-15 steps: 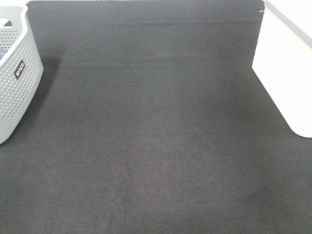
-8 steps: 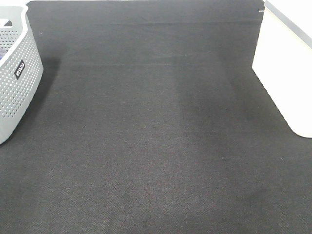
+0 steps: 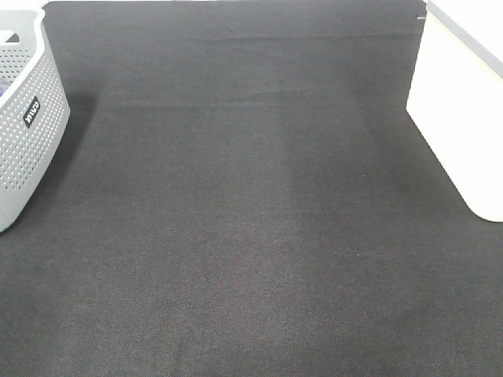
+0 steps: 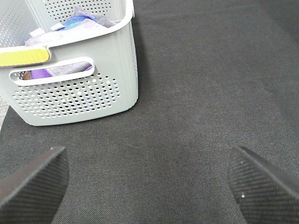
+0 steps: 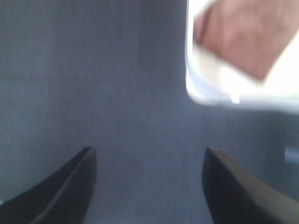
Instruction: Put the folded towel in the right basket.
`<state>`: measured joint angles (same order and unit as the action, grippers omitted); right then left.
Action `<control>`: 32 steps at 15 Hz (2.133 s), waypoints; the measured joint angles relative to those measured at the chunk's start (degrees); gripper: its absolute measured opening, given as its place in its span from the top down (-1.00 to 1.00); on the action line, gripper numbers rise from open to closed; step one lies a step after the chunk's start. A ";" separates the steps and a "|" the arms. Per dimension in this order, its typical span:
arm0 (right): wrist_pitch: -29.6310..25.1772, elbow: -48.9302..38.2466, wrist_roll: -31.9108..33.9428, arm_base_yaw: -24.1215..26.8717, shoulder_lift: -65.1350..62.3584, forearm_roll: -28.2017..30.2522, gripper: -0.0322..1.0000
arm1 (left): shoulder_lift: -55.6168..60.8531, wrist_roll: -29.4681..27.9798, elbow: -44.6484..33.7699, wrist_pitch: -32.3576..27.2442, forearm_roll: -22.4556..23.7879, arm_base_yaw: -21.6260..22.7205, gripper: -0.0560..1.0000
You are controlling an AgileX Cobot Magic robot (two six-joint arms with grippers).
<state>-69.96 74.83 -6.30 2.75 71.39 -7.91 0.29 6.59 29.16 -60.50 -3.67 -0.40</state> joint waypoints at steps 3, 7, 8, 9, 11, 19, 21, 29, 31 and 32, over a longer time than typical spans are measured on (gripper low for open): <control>0.00 -15.30 1.26 0.00 -14.32 2.81 -0.26 | 0.00 0.00 0.00 0.00 0.00 0.00 -0.76; 0.00 -27.27 1.72 0.00 -27.79 4.76 -0.26 | 0.00 0.00 0.00 0.00 0.00 0.00 -0.76; 0.00 -30.71 1.83 0.00 -32.43 4.98 -0.26 | 0.00 0.00 0.00 0.00 0.00 0.00 -0.76; -0.06 -35.64 2.81 0.00 -39.65 5.04 -0.26 | 0.00 0.00 0.00 0.00 0.00 0.00 -0.76; 0.34 -41.60 2.92 0.00 -49.10 5.79 -0.26 | 0.00 0.00 0.00 0.00 0.00 0.00 -0.76; 8.42 -45.89 2.92 0.00 -71.62 7.05 -0.26 | 0.00 0.00 0.00 0.00 0.00 0.00 -0.76; 8.42 -45.89 2.92 0.00 -71.62 7.10 -0.26 | 0.00 0.00 0.00 0.00 0.00 0.00 -0.76; 8.42 -45.89 2.92 0.00 -71.62 7.10 -0.26 | 0.00 0.00 0.00 0.00 0.00 0.00 -0.76; 8.42 -45.89 2.92 0.00 -71.62 7.10 -0.26 | 0.00 0.00 0.00 0.00 0.00 0.00 -0.76; 8.42 -45.89 2.92 0.00 -71.62 7.10 -0.26 | 0.00 0.00 0.00 0.00 0.00 0.00 -0.76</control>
<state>-61.54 28.93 -3.38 2.75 -0.23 -0.80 0.29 6.59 29.16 -60.50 -3.67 -0.40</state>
